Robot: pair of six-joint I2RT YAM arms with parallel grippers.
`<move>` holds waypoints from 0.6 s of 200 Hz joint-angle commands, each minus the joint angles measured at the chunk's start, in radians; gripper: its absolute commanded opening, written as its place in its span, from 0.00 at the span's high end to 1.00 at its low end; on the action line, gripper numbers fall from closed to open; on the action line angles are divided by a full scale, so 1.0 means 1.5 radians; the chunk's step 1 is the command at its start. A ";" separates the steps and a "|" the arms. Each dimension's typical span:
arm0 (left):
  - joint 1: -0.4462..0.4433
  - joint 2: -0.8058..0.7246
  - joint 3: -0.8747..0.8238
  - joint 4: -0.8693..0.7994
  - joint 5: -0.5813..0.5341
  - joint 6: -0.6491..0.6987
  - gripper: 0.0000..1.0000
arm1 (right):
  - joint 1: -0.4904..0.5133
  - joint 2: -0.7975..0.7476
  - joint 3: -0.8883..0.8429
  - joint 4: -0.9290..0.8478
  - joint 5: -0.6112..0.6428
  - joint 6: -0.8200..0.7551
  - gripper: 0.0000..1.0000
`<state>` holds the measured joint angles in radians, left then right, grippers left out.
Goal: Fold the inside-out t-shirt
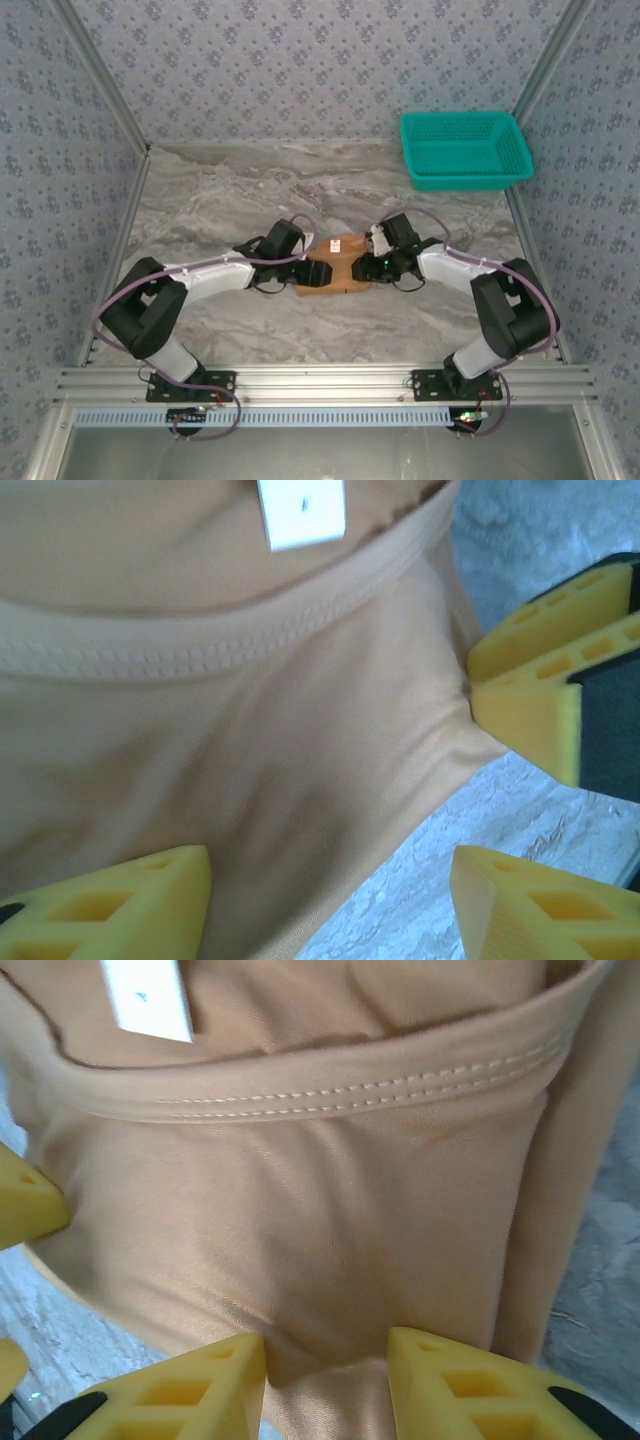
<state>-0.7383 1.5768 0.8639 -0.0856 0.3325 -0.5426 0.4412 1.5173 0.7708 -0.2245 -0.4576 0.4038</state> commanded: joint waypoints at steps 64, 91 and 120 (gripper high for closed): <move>-0.136 0.160 0.296 -0.297 -0.337 0.049 0.34 | -0.167 -0.203 -0.020 -0.087 0.154 -0.014 0.39; -0.158 0.230 0.348 -0.338 -0.340 0.036 0.35 | -0.172 -0.211 -0.028 -0.080 0.154 -0.018 0.37; -0.152 0.260 0.344 -0.358 -0.352 0.055 0.35 | -0.172 -0.203 -0.043 -0.062 0.141 -0.011 0.37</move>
<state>-0.9764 1.9514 1.3647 -0.5129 -0.1379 -0.4892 0.1856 1.2095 0.7300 -0.3115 -0.2569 0.3923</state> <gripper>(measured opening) 0.651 0.633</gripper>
